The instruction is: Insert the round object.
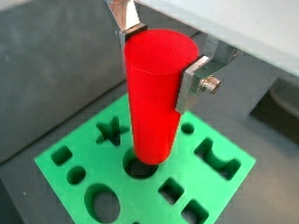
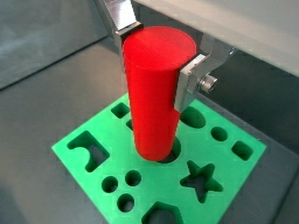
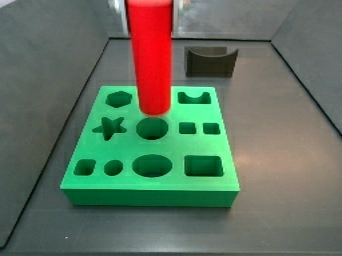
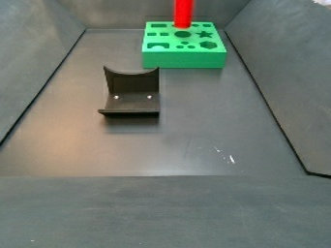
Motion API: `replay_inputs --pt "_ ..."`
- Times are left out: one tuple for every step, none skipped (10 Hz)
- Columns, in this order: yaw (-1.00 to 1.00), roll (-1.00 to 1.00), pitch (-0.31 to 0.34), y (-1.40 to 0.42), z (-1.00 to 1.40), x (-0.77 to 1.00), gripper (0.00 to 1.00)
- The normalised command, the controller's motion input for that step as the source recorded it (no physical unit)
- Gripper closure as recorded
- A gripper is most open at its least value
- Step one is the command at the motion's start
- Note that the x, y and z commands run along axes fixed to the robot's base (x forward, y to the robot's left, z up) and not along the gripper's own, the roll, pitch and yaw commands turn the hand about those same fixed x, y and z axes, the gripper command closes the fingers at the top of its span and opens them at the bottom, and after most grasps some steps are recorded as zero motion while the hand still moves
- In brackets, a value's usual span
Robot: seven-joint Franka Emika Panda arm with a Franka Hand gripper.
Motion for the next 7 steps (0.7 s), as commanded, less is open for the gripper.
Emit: replay_inputs --pt "-0.02 0.08 -0.013 -0.17 -0.44 -0.01 1.00" --pt "-0.01 0.04 0.000 -0.18 -0.36 -0.02 1.00" --pt "0.00 0.00 0.000 -0.18 -0.27 0.00 1.00" --pt "0.00 0.00 -0.010 -0.21 -0.23 -0.04 1.00" --pt "0.00 0.00 -0.011 -0.20 -0.22 -0.03 1.00" --pt "0.00 0.00 -0.010 -0.21 -0.20 -0.13 1.00" --pt "0.00 0.00 -0.019 -0.20 -0.25 -0.10 1.00"
